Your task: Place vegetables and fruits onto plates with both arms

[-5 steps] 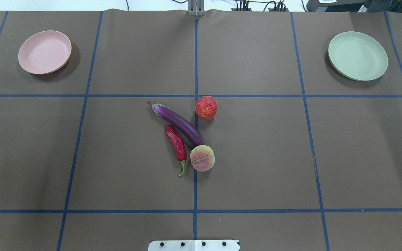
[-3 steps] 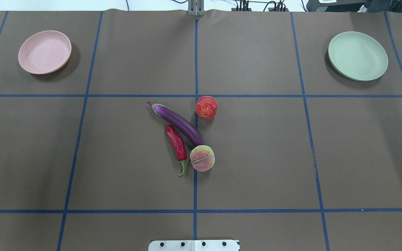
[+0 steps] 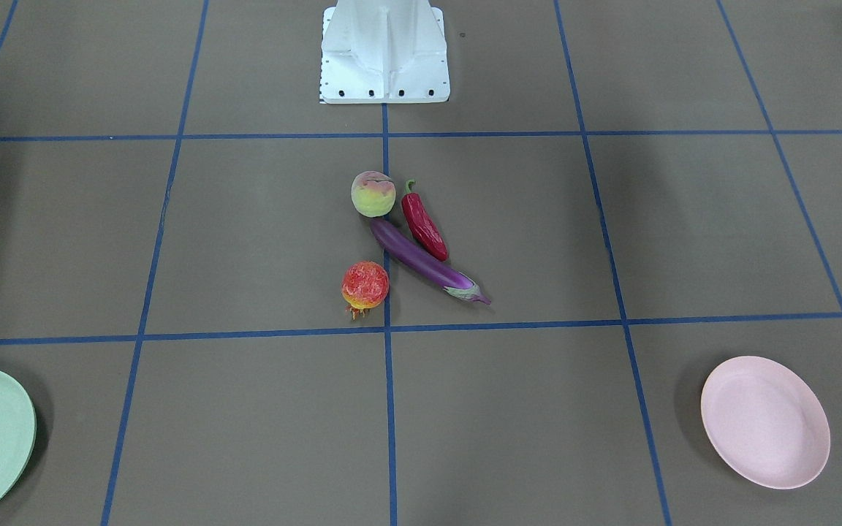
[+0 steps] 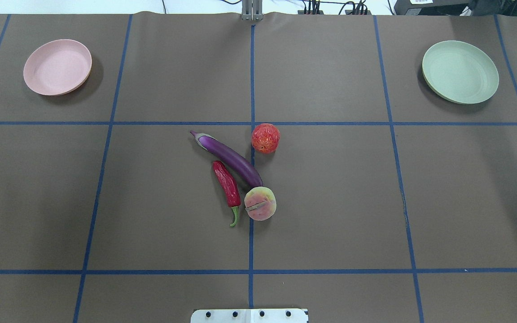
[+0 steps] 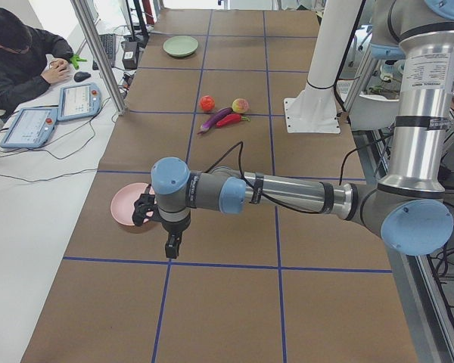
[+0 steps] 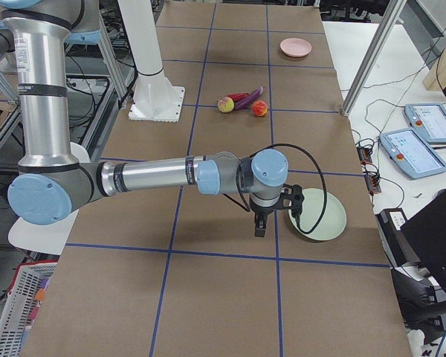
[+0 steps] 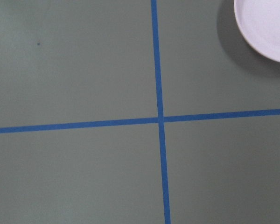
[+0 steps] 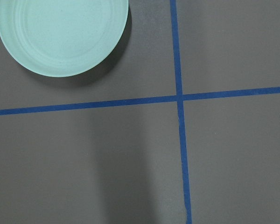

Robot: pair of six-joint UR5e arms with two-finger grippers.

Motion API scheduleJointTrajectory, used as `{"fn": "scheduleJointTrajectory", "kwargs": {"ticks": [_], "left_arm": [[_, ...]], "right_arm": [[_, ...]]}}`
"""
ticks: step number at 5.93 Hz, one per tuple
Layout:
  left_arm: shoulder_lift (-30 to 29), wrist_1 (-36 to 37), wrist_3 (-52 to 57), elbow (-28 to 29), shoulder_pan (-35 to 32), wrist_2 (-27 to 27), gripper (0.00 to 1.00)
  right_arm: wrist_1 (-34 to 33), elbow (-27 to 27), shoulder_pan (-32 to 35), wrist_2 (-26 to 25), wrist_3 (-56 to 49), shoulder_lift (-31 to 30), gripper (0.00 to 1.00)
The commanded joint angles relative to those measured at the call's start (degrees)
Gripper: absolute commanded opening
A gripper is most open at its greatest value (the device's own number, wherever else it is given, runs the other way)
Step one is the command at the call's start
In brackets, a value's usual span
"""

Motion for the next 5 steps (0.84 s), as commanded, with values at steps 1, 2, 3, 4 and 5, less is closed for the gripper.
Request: {"fn": "scheduleJointTrajectory", "kwargs": {"ticks": [1, 2, 3, 4, 5], "left_arm": [[-4.70, 0.15, -3.75, -0.89, 5.36, 0.28, 1.00], [-8.64, 0.06, -14.14, -0.89, 11.32, 0.55, 1.00], [-11.73, -0.55, -21.99, -1.41, 15.64, -0.15, 1.00], [-15.94, -0.38, -30.42, -1.76, 21.25, 0.46, 1.00], [-20.76, -0.03, -39.64, -0.90, 27.66, 0.90, 1.00]], "right_arm": [[0.06, 0.57, -2.70, -0.20, 0.44, 1.80, 1.00], [3.02, 0.13, -2.71, 0.24, 0.52, 0.76, 1.00], [5.49, -0.83, -2.71, 1.98, 0.44, 0.05, 1.00], [6.21, -1.45, -2.71, 3.57, 0.52, -0.04, 1.00], [6.57, -1.28, -2.71, 5.41, 0.35, -0.04, 1.00]]}}
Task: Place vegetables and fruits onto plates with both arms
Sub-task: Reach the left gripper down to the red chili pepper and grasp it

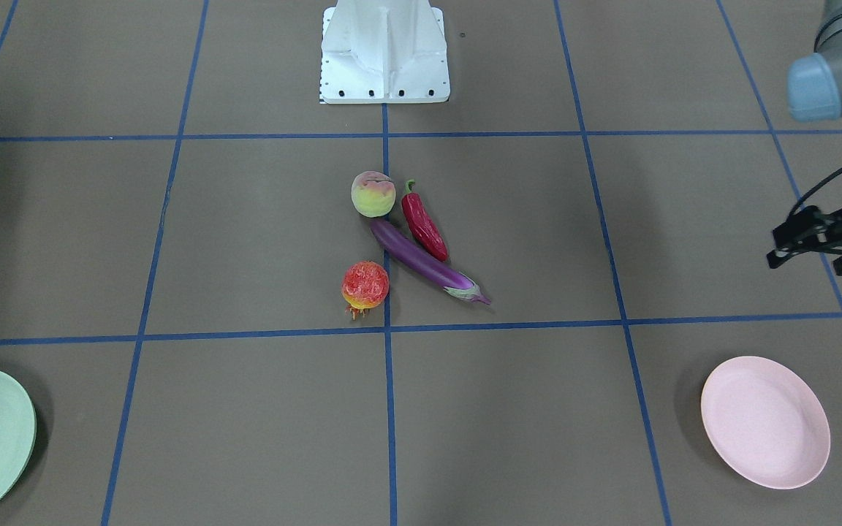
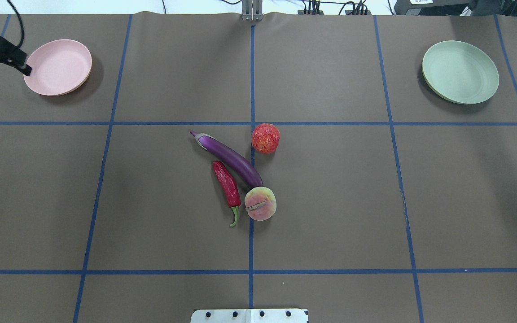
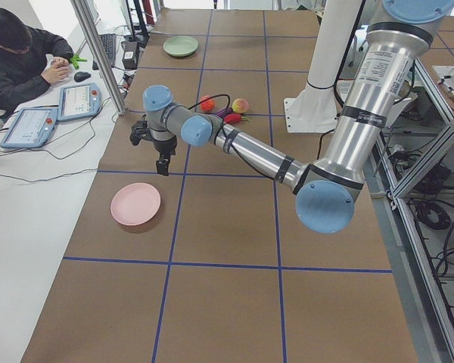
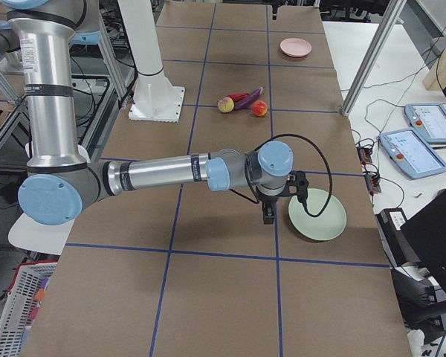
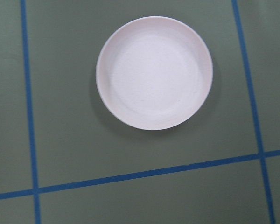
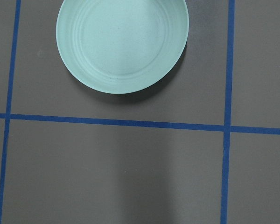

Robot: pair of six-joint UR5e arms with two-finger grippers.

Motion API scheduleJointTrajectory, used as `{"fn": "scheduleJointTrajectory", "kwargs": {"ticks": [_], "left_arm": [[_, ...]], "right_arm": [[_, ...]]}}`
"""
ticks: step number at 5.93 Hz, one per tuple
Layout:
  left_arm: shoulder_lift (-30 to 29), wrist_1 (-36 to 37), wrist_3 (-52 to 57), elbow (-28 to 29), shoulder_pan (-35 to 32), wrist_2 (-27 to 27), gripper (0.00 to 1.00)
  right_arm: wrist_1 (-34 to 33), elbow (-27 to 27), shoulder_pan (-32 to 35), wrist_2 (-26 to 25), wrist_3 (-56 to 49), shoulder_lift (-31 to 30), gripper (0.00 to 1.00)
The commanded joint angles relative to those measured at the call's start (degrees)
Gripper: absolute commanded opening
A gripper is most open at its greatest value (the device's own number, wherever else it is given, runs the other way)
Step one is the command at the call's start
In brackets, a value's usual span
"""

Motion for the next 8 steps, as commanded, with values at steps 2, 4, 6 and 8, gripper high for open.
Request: {"fn": "scheduleJointTrajectory", "kwargs": {"ticks": [2, 4, 6, 8], "left_arm": [[-11.11, -0.28, -26.27, 0.73, 17.56, 8.71, 1.00], [-15.70, -0.37, -41.84, 1.17, 24.44, 12.40, 1.00], [-18.07, -0.89, -48.30, 2.65, 31.39, 17.94, 1.00], [-19.49, -10.07, -51.38, 10.18, 34.48, 19.90, 1.00]], "right_arm": [[0.58, 0.01, -0.28, 1.70, 0.42, 0.10, 1.00], [0.59, 0.00, -3.34, 1.61, 3.73, 2.37, 1.00], [0.59, 0.62, -11.75, 1.17, 19.95, 12.01, 1.00], [0.67, 0.53, -15.65, 1.17, 29.84, 18.37, 1.00]]}}
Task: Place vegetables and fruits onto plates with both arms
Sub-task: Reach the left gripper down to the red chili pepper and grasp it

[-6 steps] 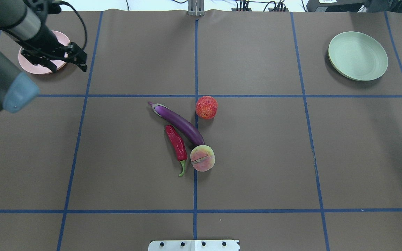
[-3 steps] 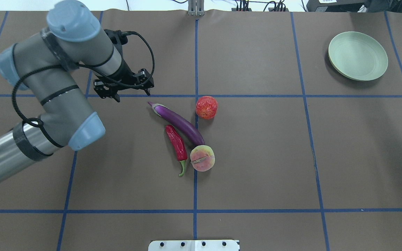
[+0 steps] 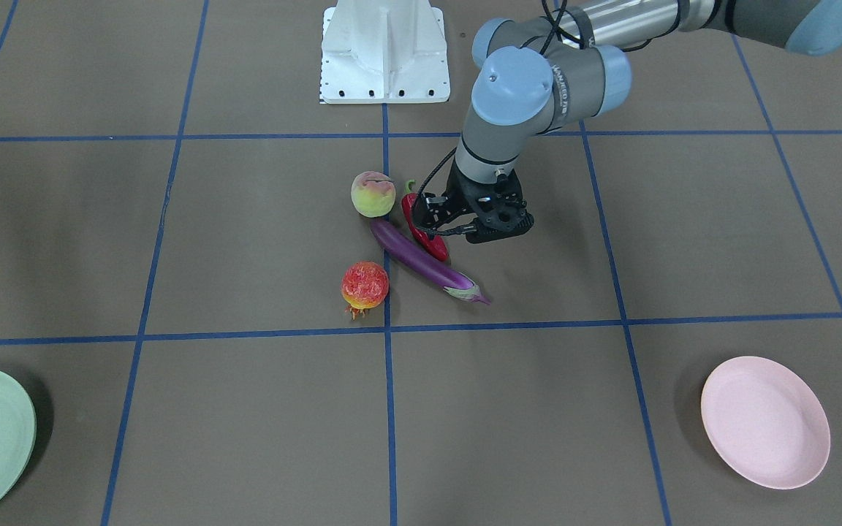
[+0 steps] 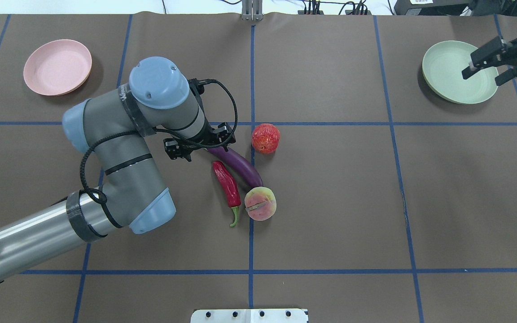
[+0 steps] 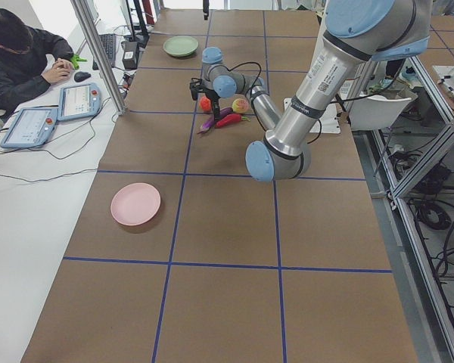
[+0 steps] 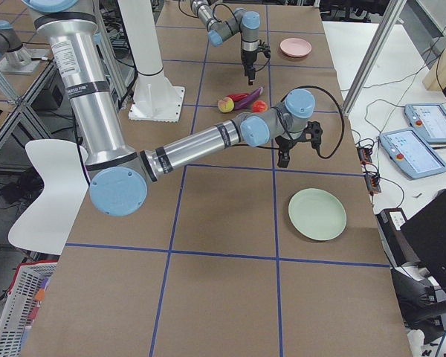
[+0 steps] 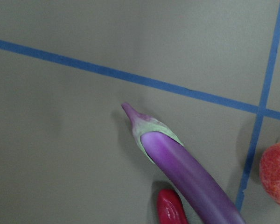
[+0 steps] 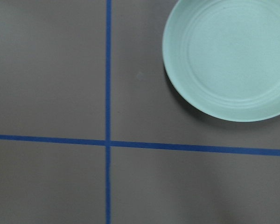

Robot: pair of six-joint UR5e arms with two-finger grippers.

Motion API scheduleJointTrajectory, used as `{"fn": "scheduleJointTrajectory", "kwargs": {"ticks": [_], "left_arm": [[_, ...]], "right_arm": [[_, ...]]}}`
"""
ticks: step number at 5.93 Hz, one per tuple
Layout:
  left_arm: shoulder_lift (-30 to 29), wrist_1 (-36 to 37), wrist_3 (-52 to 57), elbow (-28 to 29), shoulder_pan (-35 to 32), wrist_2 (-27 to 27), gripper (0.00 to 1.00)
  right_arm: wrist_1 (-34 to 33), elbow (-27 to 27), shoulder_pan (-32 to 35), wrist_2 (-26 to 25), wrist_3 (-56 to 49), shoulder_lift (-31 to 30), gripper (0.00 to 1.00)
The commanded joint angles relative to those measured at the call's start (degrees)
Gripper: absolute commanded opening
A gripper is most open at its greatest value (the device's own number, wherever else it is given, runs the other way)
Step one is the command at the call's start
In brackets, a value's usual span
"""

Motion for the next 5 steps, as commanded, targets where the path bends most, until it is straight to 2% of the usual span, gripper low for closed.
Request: {"fn": "scheduleJointTrajectory", "kwargs": {"ticks": [1, 3, 5], "left_arm": [[-1.84, -6.47, -1.69, 6.81, 3.24, 0.94, 0.99], [-1.86, -7.20, -1.95, 6.67, 4.13, 0.95, 0.93], [-1.07, -6.59, -1.61, 3.09, 3.61, 0.42, 0.91]], "right_arm": [[-0.02, -0.28, -2.08, -0.11, 4.20, 3.39, 1.00], [-0.02, -0.54, -2.25, -0.11, 4.20, 4.19, 1.00], [-0.02, -0.63, -2.17, -0.11, 4.28, 4.19, 1.00]]}}
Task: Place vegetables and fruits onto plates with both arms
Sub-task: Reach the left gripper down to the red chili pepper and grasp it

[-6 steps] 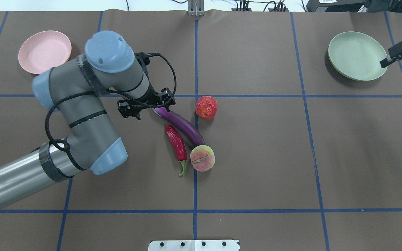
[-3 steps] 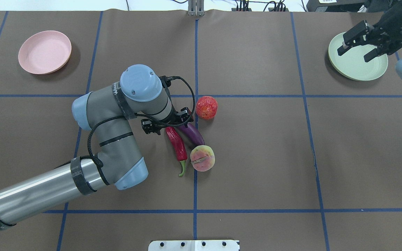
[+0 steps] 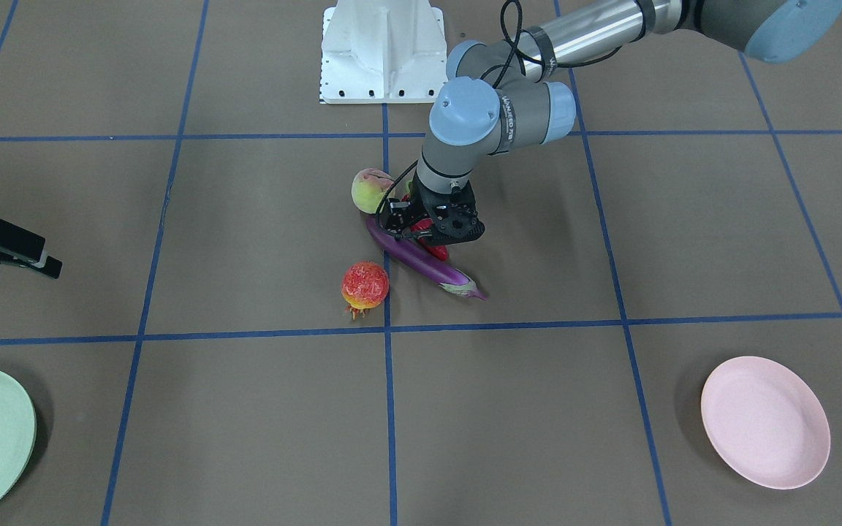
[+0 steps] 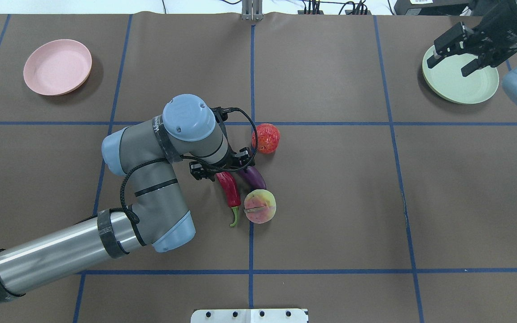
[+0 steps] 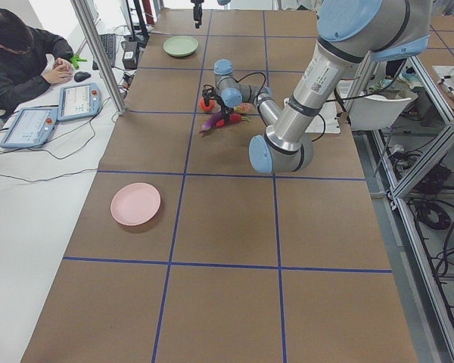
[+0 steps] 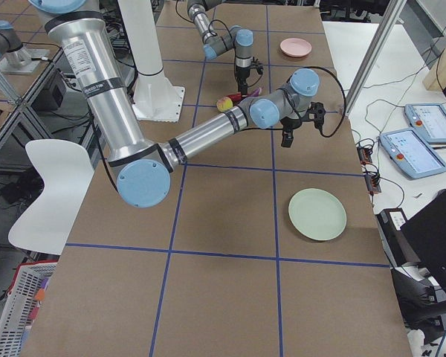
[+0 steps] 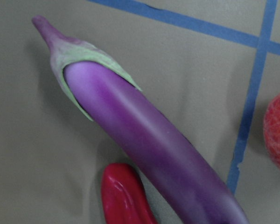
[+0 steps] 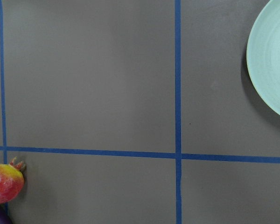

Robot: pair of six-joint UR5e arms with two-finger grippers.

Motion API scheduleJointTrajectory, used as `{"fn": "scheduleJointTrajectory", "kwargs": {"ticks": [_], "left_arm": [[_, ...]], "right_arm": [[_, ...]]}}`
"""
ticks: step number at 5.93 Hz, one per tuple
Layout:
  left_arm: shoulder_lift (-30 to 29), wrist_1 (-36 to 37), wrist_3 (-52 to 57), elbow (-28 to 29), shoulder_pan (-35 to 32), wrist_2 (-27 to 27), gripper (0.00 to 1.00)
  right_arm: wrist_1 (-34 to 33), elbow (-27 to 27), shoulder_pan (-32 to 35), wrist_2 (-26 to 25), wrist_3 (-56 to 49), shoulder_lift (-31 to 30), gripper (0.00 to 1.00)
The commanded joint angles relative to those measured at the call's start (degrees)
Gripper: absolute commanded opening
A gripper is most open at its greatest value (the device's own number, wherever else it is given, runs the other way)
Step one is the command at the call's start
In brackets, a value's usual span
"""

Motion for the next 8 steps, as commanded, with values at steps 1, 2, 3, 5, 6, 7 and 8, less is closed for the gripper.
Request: {"fn": "scheduleJointTrajectory", "kwargs": {"ticks": [1, 2, 3, 5, 6, 7, 8], "left_arm": [[1.90, 0.31, 0.18, -3.05, -0.15, -0.16, 0.91], [2.44, 0.31, 0.18, -2.71, 0.28, 0.01, 0.91], [2.53, 0.31, 0.18, -2.45, 0.46, 0.10, 0.87], [2.53, 0.31, 0.01, -2.36, 1.34, 0.10, 0.79], [2.01, 0.31, -0.25, -1.14, 1.95, 0.10, 0.79], [1.66, 0.22, -0.26, -0.35, 2.65, 0.27, 0.72], [1.66, 0.22, -0.26, -0.34, 2.66, 0.28, 0.68]], "right_arm": [[0.00, 0.02, -0.08, 0.00, 0.94, 0.03, 1.00], [0.00, -0.06, -0.08, 0.09, 0.94, 0.03, 1.00], [0.00, -0.06, -0.08, 0.00, 0.94, 0.03, 1.00], [0.00, -0.15, -0.08, 0.00, 0.94, 0.03, 1.00], [0.00, -0.15, -0.08, 0.09, 0.94, 0.03, 1.00], [0.00, -0.15, -0.08, 0.09, 0.94, 0.03, 1.00], [0.00, -0.24, -0.08, 0.09, 0.94, -0.05, 1.00]]}}
